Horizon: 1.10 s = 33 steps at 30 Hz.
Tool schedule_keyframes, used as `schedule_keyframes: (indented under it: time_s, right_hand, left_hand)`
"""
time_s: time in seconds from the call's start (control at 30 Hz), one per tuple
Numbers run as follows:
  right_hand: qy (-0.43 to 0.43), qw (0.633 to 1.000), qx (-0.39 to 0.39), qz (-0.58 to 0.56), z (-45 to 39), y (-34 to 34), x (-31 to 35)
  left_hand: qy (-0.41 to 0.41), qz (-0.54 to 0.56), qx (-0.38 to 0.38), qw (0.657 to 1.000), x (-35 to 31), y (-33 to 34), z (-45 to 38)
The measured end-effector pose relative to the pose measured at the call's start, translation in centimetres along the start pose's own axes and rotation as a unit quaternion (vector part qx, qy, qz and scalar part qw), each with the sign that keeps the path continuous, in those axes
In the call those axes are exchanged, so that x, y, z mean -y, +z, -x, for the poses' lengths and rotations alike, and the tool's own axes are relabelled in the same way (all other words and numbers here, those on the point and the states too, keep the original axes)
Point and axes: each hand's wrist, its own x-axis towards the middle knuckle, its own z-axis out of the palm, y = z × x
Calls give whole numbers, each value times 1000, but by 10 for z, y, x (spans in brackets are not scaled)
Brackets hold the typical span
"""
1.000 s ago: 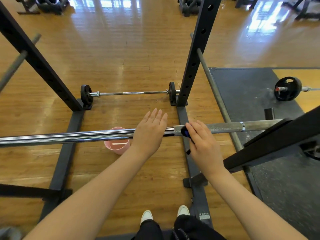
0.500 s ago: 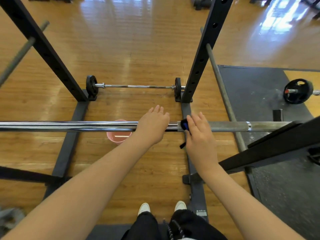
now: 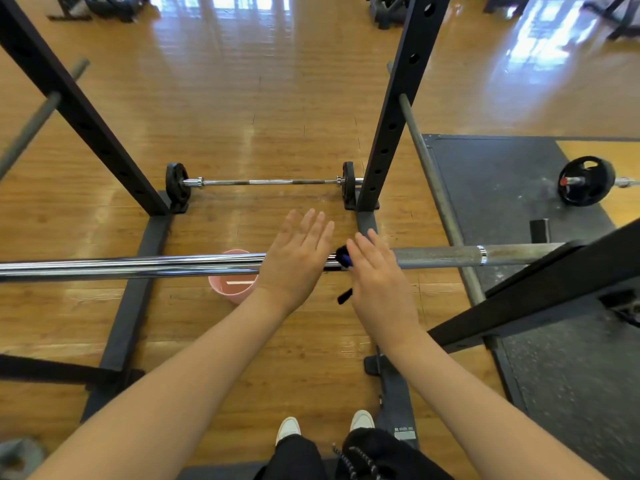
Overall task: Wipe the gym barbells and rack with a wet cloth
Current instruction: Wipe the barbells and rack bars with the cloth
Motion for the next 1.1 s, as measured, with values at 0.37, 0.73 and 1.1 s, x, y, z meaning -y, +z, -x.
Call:
schedule_keyframes:
  time_s: [0.37,0.73,1.1]
  right_hand:
    - [13,1000,4,-4,-6,0,3]
    - [-27,999,18,-23,1,1,4]
    - [-12,997,3,-82,6,4,8]
  left_hand:
    - [-23,99,226,969,5,-18,-23]
    - [-10,66,68,995,3,-10,-5]
    - [-6,52,127,991,0,-12,-8]
